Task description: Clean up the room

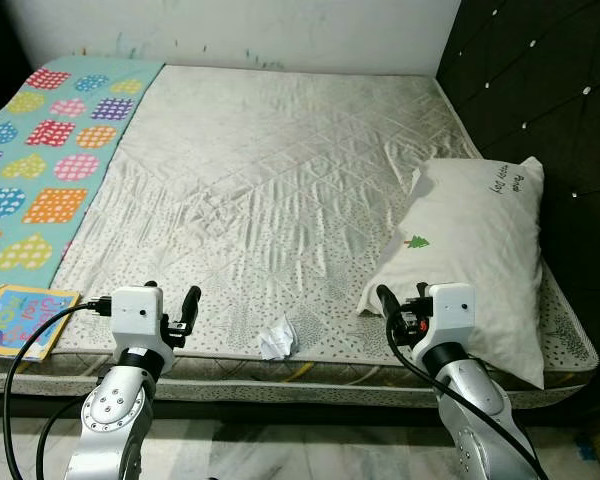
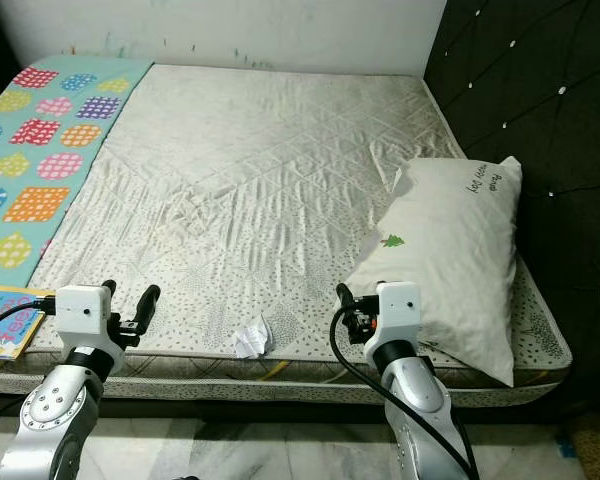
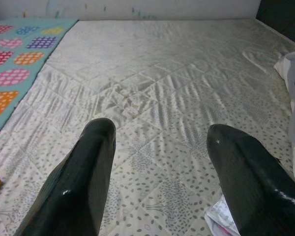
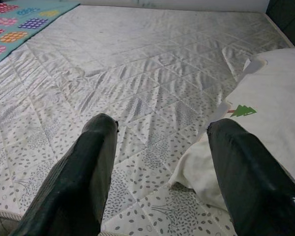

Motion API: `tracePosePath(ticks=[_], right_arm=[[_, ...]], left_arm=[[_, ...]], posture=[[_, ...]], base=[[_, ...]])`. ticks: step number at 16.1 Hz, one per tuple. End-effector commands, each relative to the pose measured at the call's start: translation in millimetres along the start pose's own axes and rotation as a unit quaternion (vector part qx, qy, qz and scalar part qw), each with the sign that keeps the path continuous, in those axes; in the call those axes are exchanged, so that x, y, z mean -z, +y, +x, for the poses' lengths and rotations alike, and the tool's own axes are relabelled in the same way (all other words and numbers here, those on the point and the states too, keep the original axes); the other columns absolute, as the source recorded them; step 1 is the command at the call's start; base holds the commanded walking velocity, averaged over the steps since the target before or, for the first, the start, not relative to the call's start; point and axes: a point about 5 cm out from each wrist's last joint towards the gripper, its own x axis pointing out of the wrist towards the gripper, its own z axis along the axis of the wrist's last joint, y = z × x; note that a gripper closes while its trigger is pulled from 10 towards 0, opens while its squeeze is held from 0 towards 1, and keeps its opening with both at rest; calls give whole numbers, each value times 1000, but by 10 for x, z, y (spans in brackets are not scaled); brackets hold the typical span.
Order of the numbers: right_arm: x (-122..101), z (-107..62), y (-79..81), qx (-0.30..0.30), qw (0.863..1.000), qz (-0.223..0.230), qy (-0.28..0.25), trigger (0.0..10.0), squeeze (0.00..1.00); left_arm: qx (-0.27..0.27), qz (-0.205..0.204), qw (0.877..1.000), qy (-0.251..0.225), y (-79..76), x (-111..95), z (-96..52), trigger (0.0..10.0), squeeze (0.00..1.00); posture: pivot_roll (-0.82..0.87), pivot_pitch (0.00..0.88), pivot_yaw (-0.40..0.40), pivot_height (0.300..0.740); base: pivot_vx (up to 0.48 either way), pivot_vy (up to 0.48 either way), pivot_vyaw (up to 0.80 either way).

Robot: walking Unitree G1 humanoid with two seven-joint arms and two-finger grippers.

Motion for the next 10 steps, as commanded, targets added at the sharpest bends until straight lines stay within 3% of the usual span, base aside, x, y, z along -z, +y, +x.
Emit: tracePosePath(ticks=[1,5,10], right_arm=[[-7,1,-13,-1,1000,3,2,10000,0],[-4,2,-14,-1,1000,5,2,10000,0],[-8,-2,-15,-1,1000,8,0,10000,0]], left_arm=[[4,2,1000,3,10,-7,-3,10000,0],[3,3,1000,3,9,-8,-5,10000,0],[2,2,1000,-6,5,-28,-14,10000,0]], posture=[[-81,127,-68,740],[-81,126,-69,740],[-81,128,-69,740]], base=[[0,0,0],[180,0,0],[0,0,0]])
